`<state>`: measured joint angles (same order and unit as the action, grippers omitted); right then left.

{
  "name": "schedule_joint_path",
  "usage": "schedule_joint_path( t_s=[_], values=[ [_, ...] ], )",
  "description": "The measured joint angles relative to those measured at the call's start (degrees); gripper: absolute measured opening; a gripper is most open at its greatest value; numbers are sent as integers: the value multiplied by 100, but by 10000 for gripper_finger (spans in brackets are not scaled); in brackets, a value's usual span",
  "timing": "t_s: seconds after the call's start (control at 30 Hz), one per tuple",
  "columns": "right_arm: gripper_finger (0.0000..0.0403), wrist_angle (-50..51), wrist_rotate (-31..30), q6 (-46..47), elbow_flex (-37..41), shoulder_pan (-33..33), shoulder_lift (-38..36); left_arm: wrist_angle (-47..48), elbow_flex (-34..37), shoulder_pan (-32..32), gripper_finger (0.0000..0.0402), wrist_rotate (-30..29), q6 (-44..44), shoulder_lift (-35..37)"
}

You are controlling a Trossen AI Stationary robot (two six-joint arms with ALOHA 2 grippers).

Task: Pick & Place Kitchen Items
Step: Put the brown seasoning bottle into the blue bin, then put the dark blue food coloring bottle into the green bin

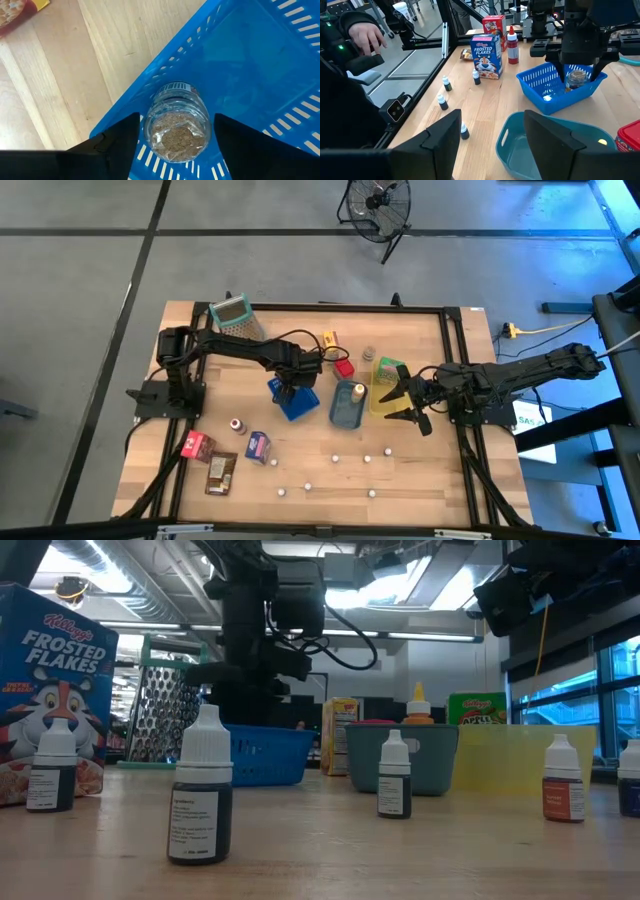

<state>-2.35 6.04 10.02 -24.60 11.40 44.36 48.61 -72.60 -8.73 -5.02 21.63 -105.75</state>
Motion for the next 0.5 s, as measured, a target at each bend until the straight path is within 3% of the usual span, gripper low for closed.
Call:
schedule_joint_path(
  t_s=[0.23,0.5],
  values=[
    [217,0,0,0,0,1,0,1,0,0,278,-344,-138,0],
    [217,0,0,0,0,1,0,282,-197,108,279,-302,-138,0]
  ],
)
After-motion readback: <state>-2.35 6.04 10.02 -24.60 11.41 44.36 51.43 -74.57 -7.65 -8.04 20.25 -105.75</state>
